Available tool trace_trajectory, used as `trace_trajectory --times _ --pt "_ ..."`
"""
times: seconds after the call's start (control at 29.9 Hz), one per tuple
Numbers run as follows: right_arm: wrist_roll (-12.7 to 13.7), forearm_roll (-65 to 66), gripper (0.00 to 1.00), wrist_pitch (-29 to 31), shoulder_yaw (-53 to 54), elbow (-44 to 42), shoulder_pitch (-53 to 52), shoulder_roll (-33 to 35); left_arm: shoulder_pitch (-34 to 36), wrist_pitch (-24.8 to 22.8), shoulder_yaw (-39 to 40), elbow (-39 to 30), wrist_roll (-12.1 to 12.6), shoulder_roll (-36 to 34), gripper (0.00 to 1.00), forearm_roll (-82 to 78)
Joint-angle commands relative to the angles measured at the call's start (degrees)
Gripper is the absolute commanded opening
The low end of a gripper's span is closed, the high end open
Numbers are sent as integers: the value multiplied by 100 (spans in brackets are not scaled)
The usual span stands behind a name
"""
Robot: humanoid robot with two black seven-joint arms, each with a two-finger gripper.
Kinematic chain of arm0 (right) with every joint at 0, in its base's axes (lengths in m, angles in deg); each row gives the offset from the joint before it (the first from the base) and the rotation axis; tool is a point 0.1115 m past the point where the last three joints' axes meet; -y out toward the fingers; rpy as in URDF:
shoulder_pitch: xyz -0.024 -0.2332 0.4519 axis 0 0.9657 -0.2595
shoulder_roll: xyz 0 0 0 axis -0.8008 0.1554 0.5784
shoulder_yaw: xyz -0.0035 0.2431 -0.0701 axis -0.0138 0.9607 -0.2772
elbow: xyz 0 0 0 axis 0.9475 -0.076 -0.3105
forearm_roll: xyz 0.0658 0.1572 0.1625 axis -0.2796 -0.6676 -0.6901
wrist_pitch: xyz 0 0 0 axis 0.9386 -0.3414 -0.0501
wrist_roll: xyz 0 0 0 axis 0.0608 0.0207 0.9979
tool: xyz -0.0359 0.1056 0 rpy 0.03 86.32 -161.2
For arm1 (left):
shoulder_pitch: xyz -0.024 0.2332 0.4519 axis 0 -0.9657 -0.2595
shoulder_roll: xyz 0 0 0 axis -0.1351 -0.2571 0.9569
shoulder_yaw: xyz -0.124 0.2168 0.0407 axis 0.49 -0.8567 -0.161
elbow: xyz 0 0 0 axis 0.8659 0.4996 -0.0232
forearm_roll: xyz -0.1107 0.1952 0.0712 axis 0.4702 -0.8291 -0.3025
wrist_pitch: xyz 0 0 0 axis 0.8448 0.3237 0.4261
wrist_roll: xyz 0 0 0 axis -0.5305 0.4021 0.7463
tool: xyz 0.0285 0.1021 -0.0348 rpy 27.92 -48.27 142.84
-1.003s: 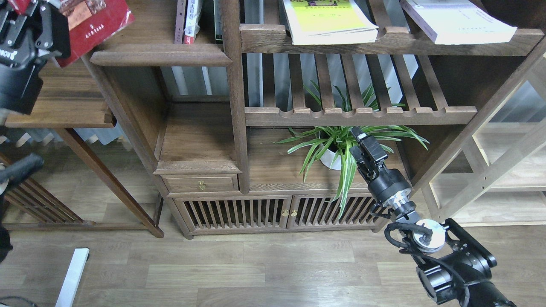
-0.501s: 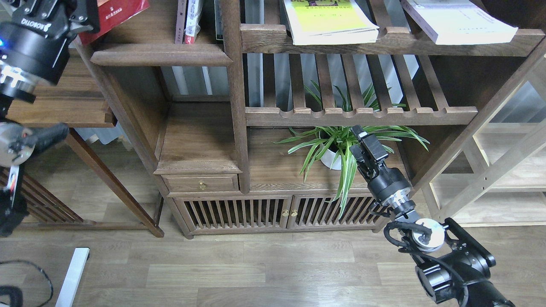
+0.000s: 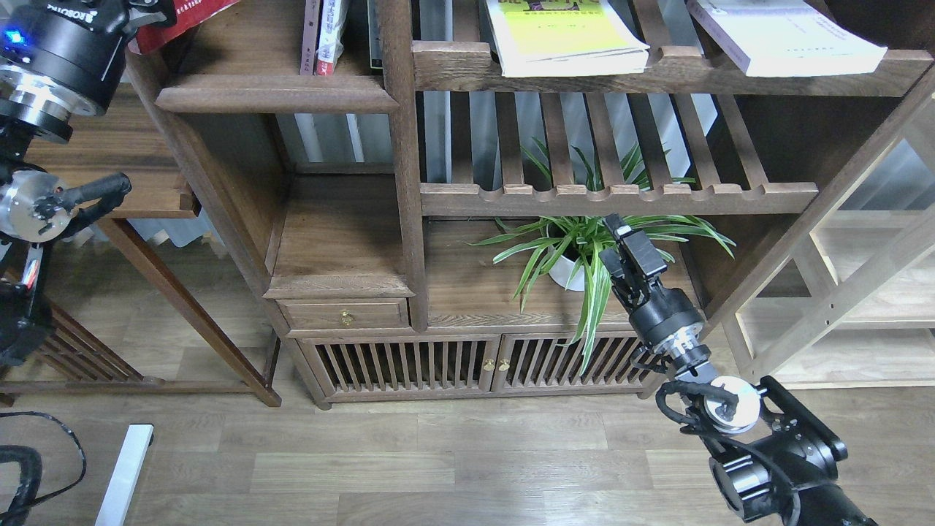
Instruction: Organize books on shelf
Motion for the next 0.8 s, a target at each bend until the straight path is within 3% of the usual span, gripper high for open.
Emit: trace_trajectory --times 0.0,0.23,0.4,0.77 --pt "0 -2 98 1 0 0 5 -3 224 27 -103 242 -2 38 0 56" --pt "0 -2 98 1 149 9 5 6 735 54 -631 945 -213 73 0 127" --pt "0 -11 98 1 228 18 5 6 735 475 -798 1121 -362 108 0 144" --pt "-9 -46 98 1 457 18 84 6 1393 651 -1325 1850 -565 266 0 478"
